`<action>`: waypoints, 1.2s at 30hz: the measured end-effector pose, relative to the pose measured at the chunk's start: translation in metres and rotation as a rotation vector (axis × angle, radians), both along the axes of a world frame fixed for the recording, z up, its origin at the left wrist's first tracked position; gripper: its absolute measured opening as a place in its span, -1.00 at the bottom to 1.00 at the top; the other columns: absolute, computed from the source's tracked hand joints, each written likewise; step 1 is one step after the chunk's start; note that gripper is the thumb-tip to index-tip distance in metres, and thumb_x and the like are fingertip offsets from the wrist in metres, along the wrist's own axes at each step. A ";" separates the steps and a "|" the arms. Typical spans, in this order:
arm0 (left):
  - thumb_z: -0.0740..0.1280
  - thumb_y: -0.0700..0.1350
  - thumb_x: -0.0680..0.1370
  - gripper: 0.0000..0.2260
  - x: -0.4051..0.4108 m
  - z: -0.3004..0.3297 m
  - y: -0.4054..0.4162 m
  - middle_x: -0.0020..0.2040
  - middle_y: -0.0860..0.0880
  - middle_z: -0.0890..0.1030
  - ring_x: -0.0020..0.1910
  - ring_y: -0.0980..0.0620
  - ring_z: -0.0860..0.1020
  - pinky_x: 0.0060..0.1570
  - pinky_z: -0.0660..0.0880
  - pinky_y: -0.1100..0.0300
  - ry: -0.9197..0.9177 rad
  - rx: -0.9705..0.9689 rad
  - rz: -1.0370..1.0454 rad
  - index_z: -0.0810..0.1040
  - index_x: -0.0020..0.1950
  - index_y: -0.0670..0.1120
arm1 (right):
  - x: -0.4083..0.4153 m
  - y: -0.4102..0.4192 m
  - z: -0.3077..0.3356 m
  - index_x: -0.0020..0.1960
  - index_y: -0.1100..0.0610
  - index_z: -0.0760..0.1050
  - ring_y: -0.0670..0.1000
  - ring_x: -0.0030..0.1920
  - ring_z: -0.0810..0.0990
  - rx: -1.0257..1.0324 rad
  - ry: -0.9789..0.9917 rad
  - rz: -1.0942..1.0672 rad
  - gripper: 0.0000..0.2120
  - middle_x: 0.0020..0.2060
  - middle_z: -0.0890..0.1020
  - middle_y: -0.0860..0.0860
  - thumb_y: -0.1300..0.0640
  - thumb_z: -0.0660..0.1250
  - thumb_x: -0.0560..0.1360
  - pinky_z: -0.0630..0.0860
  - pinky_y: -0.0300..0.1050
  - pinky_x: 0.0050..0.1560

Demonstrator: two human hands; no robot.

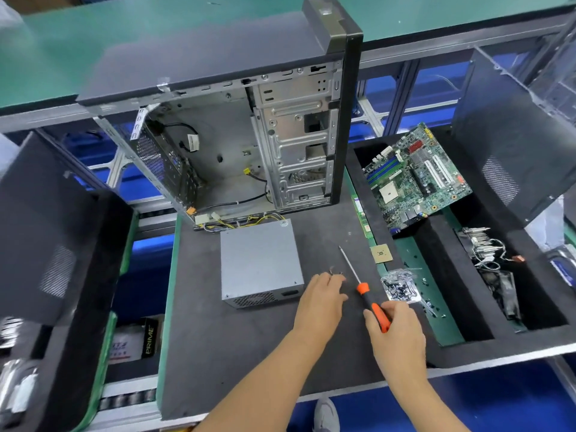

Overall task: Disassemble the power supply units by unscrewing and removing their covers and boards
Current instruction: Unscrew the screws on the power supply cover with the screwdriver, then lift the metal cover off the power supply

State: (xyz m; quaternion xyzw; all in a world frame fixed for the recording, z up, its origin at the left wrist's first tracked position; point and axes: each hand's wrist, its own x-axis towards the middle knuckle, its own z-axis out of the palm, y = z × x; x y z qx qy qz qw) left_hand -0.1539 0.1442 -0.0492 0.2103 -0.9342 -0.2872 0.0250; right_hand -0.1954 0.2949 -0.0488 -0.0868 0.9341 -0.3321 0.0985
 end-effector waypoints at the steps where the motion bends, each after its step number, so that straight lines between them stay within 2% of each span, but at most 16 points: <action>1: 0.31 -0.08 0.64 -0.71 0.008 0.002 0.001 0.10 -0.09 0.58 0.15 -0.08 0.48 0.18 0.44 0.04 0.011 0.023 0.013 0.52 0.35 -0.12 | 0.001 -0.002 -0.001 0.01 0.06 0.47 0.10 -0.11 0.47 0.089 0.069 0.038 -0.75 -0.15 0.55 0.02 -0.04 0.44 0.47 0.48 0.09 -0.12; 5: 0.28 0.22 0.60 -0.68 0.047 0.013 0.004 -0.26 0.15 0.47 -0.18 0.18 0.47 -0.05 0.48 0.20 0.012 0.122 0.152 0.54 0.26 0.09 | 0.008 -0.007 -0.003 0.06 0.18 0.52 0.26 -0.07 0.46 0.248 0.178 0.067 -0.62 -0.04 0.54 0.21 0.00 0.53 0.39 0.45 0.15 -0.14; 7: 0.27 0.22 0.59 -0.73 0.071 0.012 0.006 -0.33 0.18 0.42 -0.27 0.22 0.45 -0.12 0.47 0.25 0.066 0.179 0.210 0.58 0.17 0.12 | 0.012 -0.009 -0.002 0.10 0.20 0.53 0.28 -0.01 0.42 0.264 0.275 0.088 -0.57 0.05 0.48 0.24 0.00 0.55 0.36 0.43 0.20 -0.11; 10: 0.25 0.10 0.65 -0.86 0.114 0.002 0.002 -0.34 0.15 0.48 -0.30 0.19 0.48 -0.21 0.41 0.26 0.149 0.243 0.363 0.57 0.01 0.11 | 0.013 -0.023 0.007 0.14 0.17 0.53 0.21 0.06 0.40 0.083 0.388 0.212 -0.64 0.10 0.46 0.15 0.03 0.49 0.43 0.41 0.16 -0.04; 13: 0.12 0.21 0.61 -0.80 0.145 0.003 -0.014 -0.27 0.12 0.56 -0.28 0.16 0.51 -0.26 0.40 0.32 0.315 0.383 0.752 0.47 -0.06 0.18 | 0.012 -0.054 0.024 0.31 0.09 0.43 -0.02 0.13 0.42 -0.158 0.137 0.360 -0.60 0.12 0.47 -0.03 -0.09 0.27 0.56 0.38 -0.11 0.13; 15: 0.10 0.28 0.56 -0.75 0.151 0.009 -0.032 -0.18 0.12 0.58 -0.19 0.16 0.54 -0.24 0.40 0.35 0.429 0.455 0.991 0.46 -0.01 0.19 | 0.008 -0.081 0.036 0.38 0.04 0.39 -0.17 0.08 0.47 -0.296 -0.107 0.311 -0.54 0.16 0.52 -0.08 -0.18 0.18 0.58 0.35 -0.32 0.06; 17: 0.14 0.26 0.61 -0.75 0.149 0.013 -0.054 -0.01 0.10 0.60 0.00 0.10 0.57 -0.09 0.44 0.29 0.436 0.546 1.098 0.47 0.12 0.17 | 0.002 -0.109 0.046 0.35 0.04 0.42 -0.12 0.05 0.50 -0.340 -0.309 0.225 -0.52 0.13 0.56 -0.08 -0.24 0.15 0.58 0.35 -0.24 0.04; 19: 0.17 0.30 0.61 -0.58 0.143 0.016 -0.080 0.20 0.06 0.57 0.20 0.05 0.54 0.21 0.48 0.09 0.371 0.699 1.110 0.43 0.35 0.09 | -0.004 -0.133 0.053 0.21 0.07 0.47 -0.01 0.03 0.51 -0.303 -0.493 0.186 -0.47 0.07 0.59 -0.01 -0.33 0.08 0.57 0.38 -0.06 0.05; 21: 0.19 0.36 0.57 -0.40 0.135 0.020 -0.104 0.36 0.03 0.51 0.33 -0.01 0.48 0.39 0.39 -0.05 0.305 0.820 1.066 0.33 0.50 0.05 | -0.010 -0.152 0.054 0.22 0.09 0.47 0.00 0.06 0.52 -0.283 -0.630 0.184 -0.37 0.14 0.58 0.03 -0.41 0.07 0.52 0.42 0.00 0.08; 23: 0.22 0.39 0.54 -0.27 0.124 0.029 -0.121 0.46 0.05 0.41 0.38 0.03 0.42 0.42 0.33 0.03 0.250 0.882 0.992 0.20 0.59 0.05 | -0.015 -0.162 0.052 0.35 0.10 0.43 0.07 0.20 0.50 -0.253 -0.695 0.189 -0.25 0.23 0.54 0.02 -0.47 0.16 0.45 0.42 0.05 0.19; 25: 0.26 0.39 0.52 -0.19 0.111 0.038 -0.134 0.51 0.07 0.34 0.34 0.08 0.37 0.31 0.29 0.11 0.185 0.916 0.934 0.11 0.64 0.02 | -0.018 -0.167 0.048 0.30 0.17 0.45 0.11 0.18 0.51 -0.206 -0.719 0.179 -0.17 0.16 0.56 0.05 -0.50 0.24 0.38 0.43 0.04 0.17; 27: 0.30 0.39 0.50 -0.16 0.098 0.041 -0.145 0.52 0.03 0.34 0.38 0.03 0.39 0.35 0.33 0.07 0.106 0.932 0.909 0.17 0.62 -0.05 | -0.020 -0.172 0.044 0.26 0.34 0.48 0.13 0.15 0.56 -0.190 -0.697 0.150 -0.08 0.14 0.61 0.12 -0.48 0.33 0.34 0.45 -0.02 0.15; 29: 0.38 0.35 0.47 -0.25 0.089 0.039 -0.152 0.40 -0.03 0.51 0.28 -0.02 0.52 0.23 0.48 0.06 0.066 0.962 0.900 0.41 0.48 -0.12 | -0.020 -0.175 0.040 0.23 0.39 0.52 0.13 0.09 0.63 -0.201 -0.665 0.133 -0.08 0.15 0.63 0.20 -0.43 0.42 0.30 0.49 -0.03 0.17; 32: 0.51 0.23 0.43 -0.57 0.082 0.033 -0.154 0.01 -0.02 0.71 -0.17 0.10 0.65 -0.31 0.51 0.27 0.116 0.990 0.916 0.61 0.02 -0.11 | -0.019 -0.178 0.036 0.03 0.30 0.65 0.11 0.00 0.68 -0.224 -0.669 0.106 -0.26 0.00 0.71 0.14 -0.37 0.50 0.26 0.56 0.00 0.12; 34: 0.54 0.21 0.40 -0.61 0.083 0.028 -0.156 -0.16 0.05 0.70 -0.29 0.14 0.64 -0.41 0.48 0.31 0.127 0.976 0.920 0.60 -0.10 -0.10 | -0.019 -0.179 0.034 -0.11 0.19 0.67 0.07 -0.05 0.69 -0.219 -0.670 0.104 -0.40 -0.10 0.73 0.06 -0.35 0.51 0.25 0.58 -0.04 0.04; 36: 0.56 0.20 0.38 -0.61 0.083 0.027 -0.161 -0.25 0.06 0.70 -0.34 0.11 0.63 -0.38 0.50 0.27 0.119 0.964 0.908 0.62 -0.15 -0.12 | -0.019 -0.180 0.034 -0.13 0.19 0.67 0.07 -0.05 0.69 -0.205 -0.657 0.110 -0.39 -0.12 0.73 0.04 -0.38 0.50 0.25 0.57 -0.06 -0.01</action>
